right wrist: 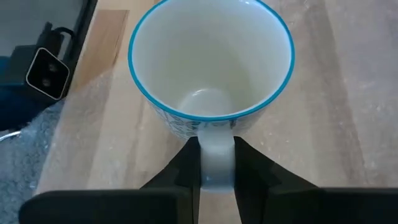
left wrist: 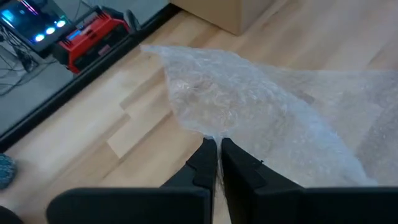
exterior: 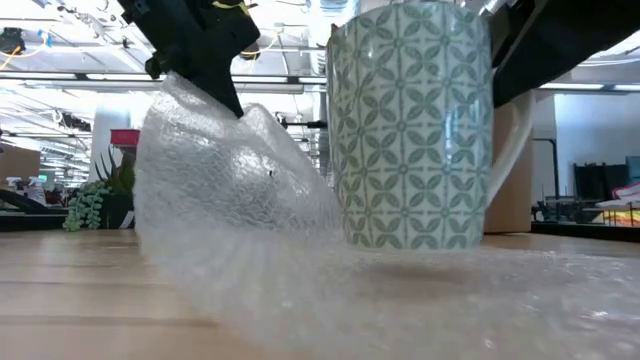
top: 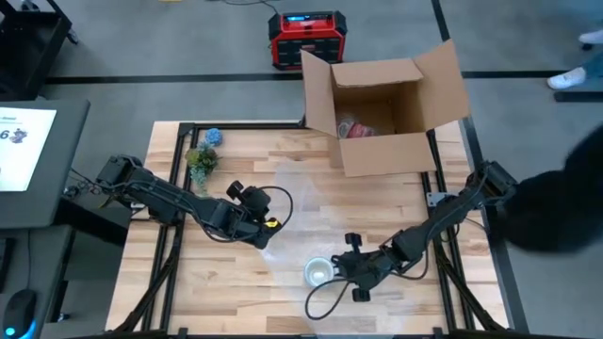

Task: Wrap mug
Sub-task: Wrap the white patterned mug in the bubble wrap

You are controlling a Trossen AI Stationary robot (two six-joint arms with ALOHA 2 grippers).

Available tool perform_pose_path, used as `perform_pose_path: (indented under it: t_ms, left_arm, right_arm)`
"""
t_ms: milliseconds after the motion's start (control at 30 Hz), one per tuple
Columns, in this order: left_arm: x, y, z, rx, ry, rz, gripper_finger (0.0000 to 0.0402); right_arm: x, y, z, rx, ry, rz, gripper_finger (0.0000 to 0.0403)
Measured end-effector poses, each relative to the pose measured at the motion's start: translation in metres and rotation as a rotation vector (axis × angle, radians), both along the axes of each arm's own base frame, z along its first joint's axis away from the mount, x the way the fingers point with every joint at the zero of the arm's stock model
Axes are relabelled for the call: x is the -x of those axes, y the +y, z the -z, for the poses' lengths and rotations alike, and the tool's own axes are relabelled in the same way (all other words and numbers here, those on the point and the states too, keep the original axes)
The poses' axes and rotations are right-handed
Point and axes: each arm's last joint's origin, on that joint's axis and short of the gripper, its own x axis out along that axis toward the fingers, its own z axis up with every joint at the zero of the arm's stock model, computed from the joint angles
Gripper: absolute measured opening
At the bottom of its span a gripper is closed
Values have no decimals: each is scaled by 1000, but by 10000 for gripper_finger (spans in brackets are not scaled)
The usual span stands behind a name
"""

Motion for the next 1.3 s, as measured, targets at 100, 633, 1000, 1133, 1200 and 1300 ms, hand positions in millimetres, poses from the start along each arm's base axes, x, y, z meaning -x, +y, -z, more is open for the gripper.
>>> perform_pose_path:
  t_ms: [100, 633, 1000, 1133, 1200, 1300]
  left_arm:
    - [0, 0, 0, -18, 7, 3, 0]
    - [6, 4, -36, -184, 84, -31, 0]
    - [6, 4, -42, -324, 55, -48, 0]
    - [6, 4, -46, -424, 20, -74, 0]
    - [5, 4, -47, -441, 13, -76, 0]
    - [5, 3, -47, -432, 21, -68, 0]
  right_arm:
    - [3, 2, 1, 7, 5, 25, 48]
    - [8, -14, -2, 84, 18, 203, 48]
    - [-10, -56, -28, 109, -78, 218, 48]
    - [-20, -52, -11, 96, -38, 179, 48]
    - [-23, -52, -2, 103, -6, 172, 48]
    - [-28, -56, 5, 111, 9, 198, 48]
